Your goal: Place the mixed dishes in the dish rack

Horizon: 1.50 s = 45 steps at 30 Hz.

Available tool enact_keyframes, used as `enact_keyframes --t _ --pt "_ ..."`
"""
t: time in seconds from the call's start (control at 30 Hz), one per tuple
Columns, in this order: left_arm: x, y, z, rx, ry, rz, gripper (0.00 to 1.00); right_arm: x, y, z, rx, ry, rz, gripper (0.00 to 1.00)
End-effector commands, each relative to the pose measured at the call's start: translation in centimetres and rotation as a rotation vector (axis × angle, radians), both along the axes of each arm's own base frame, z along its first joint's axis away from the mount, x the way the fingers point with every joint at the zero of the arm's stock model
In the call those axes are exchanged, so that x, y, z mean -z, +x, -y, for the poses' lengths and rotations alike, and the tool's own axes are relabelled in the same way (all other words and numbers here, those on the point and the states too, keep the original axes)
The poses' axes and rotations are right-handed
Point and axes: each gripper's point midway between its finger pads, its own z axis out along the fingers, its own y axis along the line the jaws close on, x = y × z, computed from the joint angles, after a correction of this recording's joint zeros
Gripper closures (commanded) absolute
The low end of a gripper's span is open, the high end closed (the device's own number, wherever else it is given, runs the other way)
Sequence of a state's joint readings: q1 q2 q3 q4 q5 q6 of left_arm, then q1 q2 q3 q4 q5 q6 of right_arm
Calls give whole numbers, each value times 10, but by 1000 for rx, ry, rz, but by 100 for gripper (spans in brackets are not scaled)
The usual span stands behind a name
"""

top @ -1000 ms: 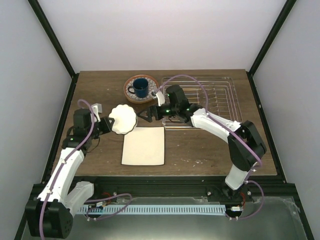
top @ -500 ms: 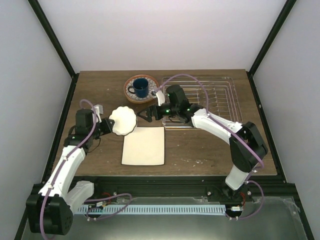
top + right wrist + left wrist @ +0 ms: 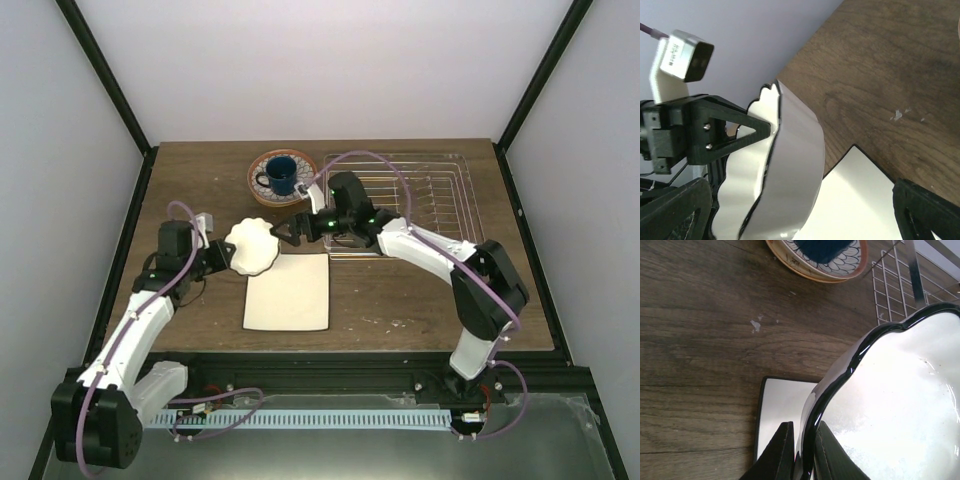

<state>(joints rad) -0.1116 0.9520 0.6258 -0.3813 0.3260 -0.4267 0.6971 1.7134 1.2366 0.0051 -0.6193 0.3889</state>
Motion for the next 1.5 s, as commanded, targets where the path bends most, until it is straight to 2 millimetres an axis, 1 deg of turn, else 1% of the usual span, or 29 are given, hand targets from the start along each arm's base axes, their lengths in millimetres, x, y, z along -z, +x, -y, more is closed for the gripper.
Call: enact_keyframes --t 0.0,0.1,0.2,0.3,0.5,0.63,0.83,1.0,1.33,1.47 --pt "-36 11 19 46 -66 127 100 2 -2 -19 -40 20 -28 0" --pt "-40 11 24 57 -69 134 100 8 -4 -23 -59 27 -56 1" --pt "-40 11 24 58 -68 132 100 10 -8 -25 -82 36 -75 6" --pt "-39 11 23 54 -61 131 100 6 -13 -25 -105 48 -79 11" --pt "-37 13 21 43 -50 137 100 -2 -20 -23 -128 63 -74 18" --pt "-37 13 19 31 -54 158 100 -2 -28 -25 -168 84 -108 22" --pt "-37 16 15 12 -40 190 100 8 -30 -25 -172 70 -142 22" --pt "-36 19 14 9 -33 211 100 10 -32 -26 -180 74 -158 22" --pt "-42 20 15 9 -45 251 100 23 -29 -29 -174 62 -184 20" --pt "-44 21 16 14 -52 257 100 25 -29 -32 -183 64 -188 20"
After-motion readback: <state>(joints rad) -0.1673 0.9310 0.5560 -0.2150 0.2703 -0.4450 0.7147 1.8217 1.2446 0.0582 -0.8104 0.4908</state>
